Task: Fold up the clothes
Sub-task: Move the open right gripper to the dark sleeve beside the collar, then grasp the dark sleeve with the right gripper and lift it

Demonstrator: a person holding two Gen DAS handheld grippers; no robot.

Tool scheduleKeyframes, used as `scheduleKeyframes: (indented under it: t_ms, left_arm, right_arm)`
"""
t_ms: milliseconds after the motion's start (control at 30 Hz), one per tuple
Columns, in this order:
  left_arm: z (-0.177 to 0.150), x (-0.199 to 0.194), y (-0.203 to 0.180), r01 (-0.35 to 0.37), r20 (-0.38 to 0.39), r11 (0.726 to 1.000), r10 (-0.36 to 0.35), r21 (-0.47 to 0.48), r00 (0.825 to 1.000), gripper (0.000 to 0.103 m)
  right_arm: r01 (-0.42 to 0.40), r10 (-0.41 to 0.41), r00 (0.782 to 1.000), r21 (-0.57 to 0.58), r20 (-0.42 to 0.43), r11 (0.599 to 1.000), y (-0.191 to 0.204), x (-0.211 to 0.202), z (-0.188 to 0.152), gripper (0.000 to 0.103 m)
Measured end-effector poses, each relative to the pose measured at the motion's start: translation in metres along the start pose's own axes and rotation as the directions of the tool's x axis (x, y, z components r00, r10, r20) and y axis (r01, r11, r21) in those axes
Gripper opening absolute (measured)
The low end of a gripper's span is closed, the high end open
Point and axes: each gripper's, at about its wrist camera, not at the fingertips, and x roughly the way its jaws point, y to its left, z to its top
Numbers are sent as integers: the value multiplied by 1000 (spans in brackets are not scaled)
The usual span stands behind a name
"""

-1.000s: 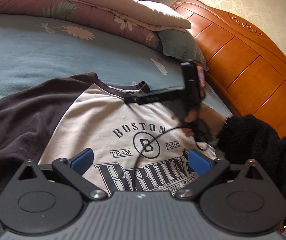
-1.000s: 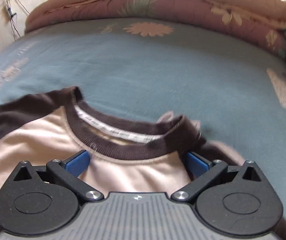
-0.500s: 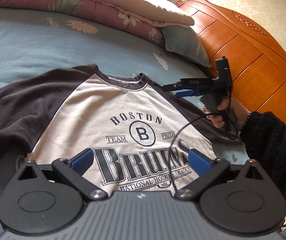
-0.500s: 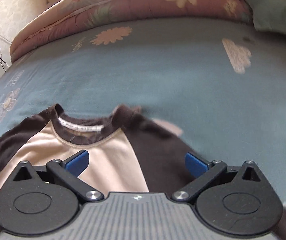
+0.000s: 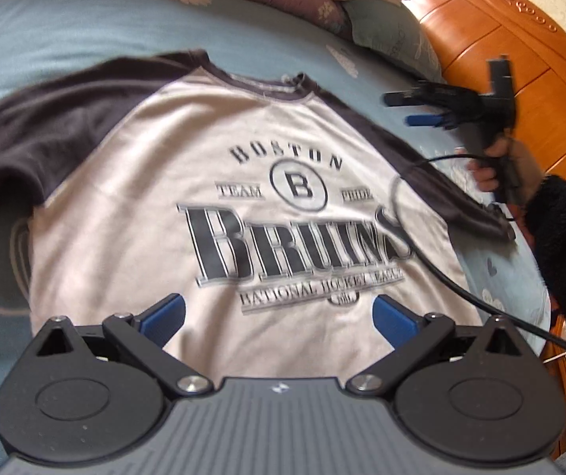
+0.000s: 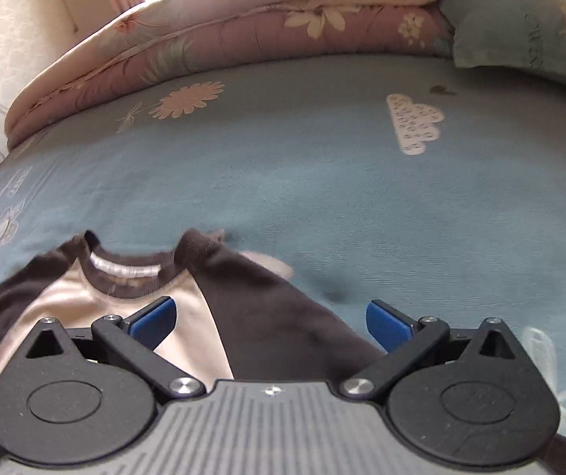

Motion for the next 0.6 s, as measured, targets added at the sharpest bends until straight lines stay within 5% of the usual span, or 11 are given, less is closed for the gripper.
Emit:
scheduleKeyframes:
  t_ms: [333,600]
  left_arm:
    - [-17,22,-54,-34,-68,997,38,68,997,100]
    - [-25,45,-93,-53,-119,993,66,110,991,100]
  right_arm:
    - [43,-36,998,160,-46,986,-107,-80,-85,103]
    - [15,-50,995,360,89,933,-180,-146,-158,103]
